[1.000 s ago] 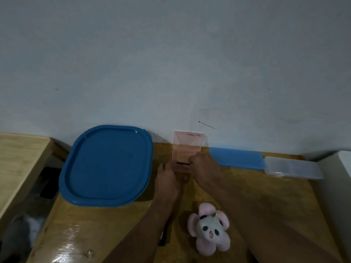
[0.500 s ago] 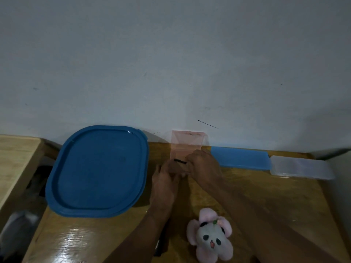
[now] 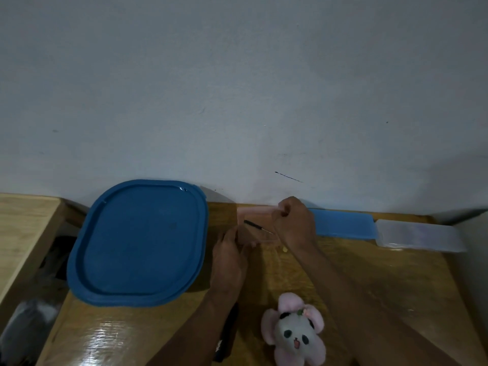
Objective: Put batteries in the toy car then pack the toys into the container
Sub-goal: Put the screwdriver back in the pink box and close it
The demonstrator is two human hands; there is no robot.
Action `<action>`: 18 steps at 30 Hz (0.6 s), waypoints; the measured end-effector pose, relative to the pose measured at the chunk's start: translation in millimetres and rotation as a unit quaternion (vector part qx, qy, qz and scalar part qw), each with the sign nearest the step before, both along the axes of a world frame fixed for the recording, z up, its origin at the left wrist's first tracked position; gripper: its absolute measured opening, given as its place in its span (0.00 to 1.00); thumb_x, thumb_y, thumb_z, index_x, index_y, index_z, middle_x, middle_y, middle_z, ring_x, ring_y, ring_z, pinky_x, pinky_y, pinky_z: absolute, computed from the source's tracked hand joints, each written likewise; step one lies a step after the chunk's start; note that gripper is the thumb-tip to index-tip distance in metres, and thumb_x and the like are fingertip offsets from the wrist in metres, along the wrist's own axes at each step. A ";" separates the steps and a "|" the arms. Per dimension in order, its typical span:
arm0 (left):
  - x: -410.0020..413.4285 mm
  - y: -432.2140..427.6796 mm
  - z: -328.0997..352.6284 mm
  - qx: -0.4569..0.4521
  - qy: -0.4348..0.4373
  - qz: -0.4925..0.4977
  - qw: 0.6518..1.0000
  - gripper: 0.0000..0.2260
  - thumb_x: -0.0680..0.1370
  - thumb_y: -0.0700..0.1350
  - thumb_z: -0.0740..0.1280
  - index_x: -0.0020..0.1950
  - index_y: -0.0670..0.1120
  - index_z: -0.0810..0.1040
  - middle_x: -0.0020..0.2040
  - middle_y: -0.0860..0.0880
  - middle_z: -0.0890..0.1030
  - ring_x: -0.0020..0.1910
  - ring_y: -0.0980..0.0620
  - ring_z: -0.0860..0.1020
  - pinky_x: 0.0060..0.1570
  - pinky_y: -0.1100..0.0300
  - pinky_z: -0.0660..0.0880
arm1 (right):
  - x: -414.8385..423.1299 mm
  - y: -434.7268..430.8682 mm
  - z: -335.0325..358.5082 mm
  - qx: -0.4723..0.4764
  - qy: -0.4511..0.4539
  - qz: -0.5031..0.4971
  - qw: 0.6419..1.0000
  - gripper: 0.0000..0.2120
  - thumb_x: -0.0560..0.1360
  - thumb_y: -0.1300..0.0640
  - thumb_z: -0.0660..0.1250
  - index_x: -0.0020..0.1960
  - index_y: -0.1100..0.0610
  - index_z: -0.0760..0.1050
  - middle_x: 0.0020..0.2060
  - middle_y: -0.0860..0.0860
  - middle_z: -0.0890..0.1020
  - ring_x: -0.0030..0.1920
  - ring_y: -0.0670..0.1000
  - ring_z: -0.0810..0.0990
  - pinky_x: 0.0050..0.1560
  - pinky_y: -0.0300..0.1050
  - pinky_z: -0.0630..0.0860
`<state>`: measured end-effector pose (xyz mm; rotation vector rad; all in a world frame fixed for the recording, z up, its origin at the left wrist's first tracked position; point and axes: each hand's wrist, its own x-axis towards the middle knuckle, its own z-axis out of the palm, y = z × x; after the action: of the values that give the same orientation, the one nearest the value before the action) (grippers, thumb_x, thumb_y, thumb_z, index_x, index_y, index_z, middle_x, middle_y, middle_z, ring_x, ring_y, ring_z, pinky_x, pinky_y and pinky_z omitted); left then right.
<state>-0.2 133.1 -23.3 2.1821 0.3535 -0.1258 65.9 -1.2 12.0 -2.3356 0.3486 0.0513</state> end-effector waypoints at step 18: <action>-3.0 4.7 9.0 -0.059 -0.047 -0.029 0.997 0.09 0.74 0.46 0.73 0.54 0.51 0.80 0.47 0.57 0.81 0.47 0.61 0.78 0.42 0.76 0.70 | -50.9 -15.1 0.4 -0.015 -0.045 0.132 0.990 0.13 0.73 0.60 0.71 0.58 0.58 0.80 0.51 0.53 0.84 0.48 0.49 0.81 0.44 0.33 0.70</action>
<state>-3.2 137.8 -14.3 2.0748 0.2234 -0.0746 15.0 -16.3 12.4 -2.3909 -0.0049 0.0692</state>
